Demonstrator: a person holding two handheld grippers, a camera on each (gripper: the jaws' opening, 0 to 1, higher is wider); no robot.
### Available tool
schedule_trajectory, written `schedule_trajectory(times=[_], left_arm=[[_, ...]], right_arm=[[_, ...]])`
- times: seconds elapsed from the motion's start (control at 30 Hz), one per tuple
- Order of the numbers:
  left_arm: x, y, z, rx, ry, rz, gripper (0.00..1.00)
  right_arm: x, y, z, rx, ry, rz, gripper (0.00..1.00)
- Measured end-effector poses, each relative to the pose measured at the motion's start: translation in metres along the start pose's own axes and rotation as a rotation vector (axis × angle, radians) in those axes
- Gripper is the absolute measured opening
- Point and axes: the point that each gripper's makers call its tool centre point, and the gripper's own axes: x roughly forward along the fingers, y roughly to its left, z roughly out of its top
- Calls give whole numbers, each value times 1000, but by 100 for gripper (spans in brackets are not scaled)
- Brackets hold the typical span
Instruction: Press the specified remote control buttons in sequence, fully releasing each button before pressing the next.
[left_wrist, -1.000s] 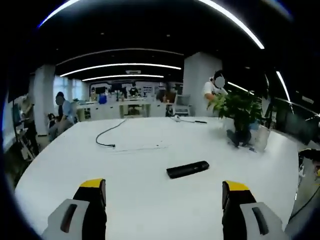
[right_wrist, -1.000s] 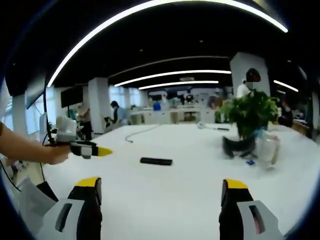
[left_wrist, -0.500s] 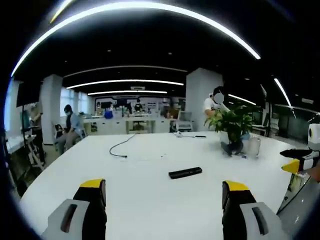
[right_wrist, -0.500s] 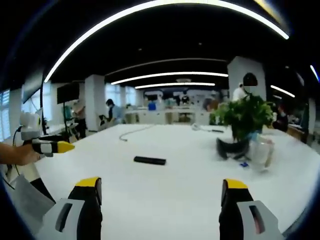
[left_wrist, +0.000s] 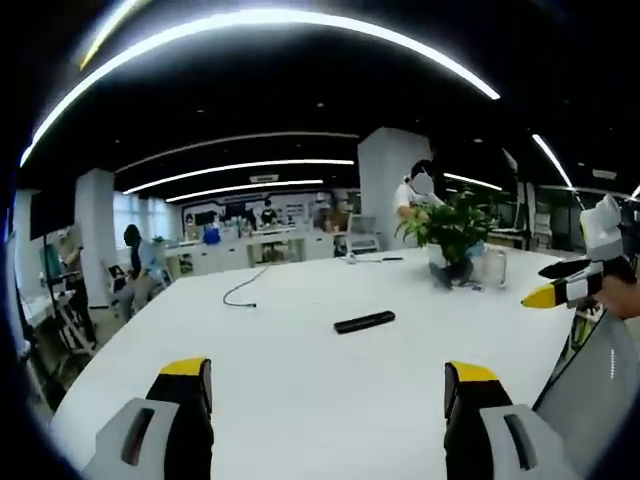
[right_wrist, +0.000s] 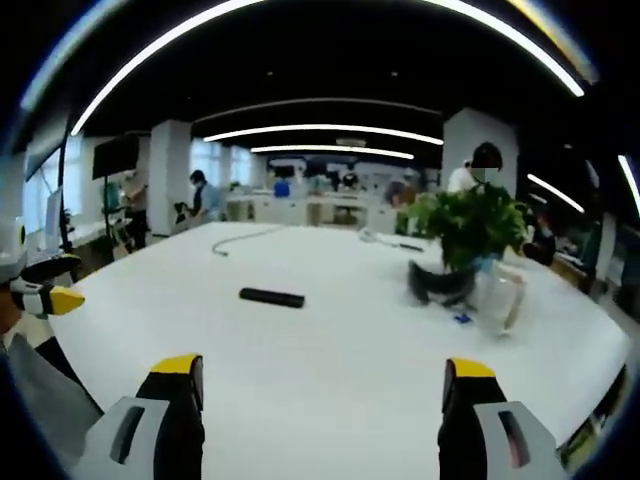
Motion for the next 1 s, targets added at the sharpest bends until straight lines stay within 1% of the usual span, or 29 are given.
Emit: schedule_trajectory(times=[0.07,0.13,0.17,0.2,0.23,0.27,0.3,0.37,0.4,0.47,0.5,0.6,0.73,0.83,0.93,1.0], left_arm=[[1,4,-1,-20,-5,16,100],[2,13,-1,-22,-16,64,100],[3,17,1,-34,-38,84,100],[4,19,1,-56,-46,90,100],[5,21,-1,-86,-45,102,100],[7,23,-3,-96,-40,114,100],[9,24,-7,-87,-31,127,100],[10,24,-11,-44,-7,138,100],[11,22,-12,-28,-5,134,100],[10,19,-11,-20,-12,123,100],[12,14,-12,-23,-10,87,100],[13,6,-15,-1,4,56,100],[16,-2,-21,27,38,24,100],[16,-3,-22,41,42,22,100],[17,-4,-22,44,44,17,100],[18,-6,-25,32,60,7,100]], right_arm=[[-2,-1,-2,9,9,-6,99],[-4,-4,-3,9,9,-22,99],[-4,-5,-2,11,5,-26,99],[-4,-5,-2,16,1,-30,99],[-4,-6,-2,17,0,-32,99],[-3,-6,-2,15,0,-35,98],[-2,-6,-4,5,6,-40,98],[-1,-3,-4,-10,11,-37,98],[-1,-3,-5,-21,12,-40,98],[-1,-2,-6,-55,15,-46,98],[-1,-2,-6,-62,16,-47,98],[-1,-4,-7,-62,23,-52,98],[-2,-15,-10,-53,33,-98,97],[-2,-22,-10,-58,33,-127,97],[-2,-25,-9,-50,27,-134,97],[-2,-26,-9,-50,26,-134,97]])
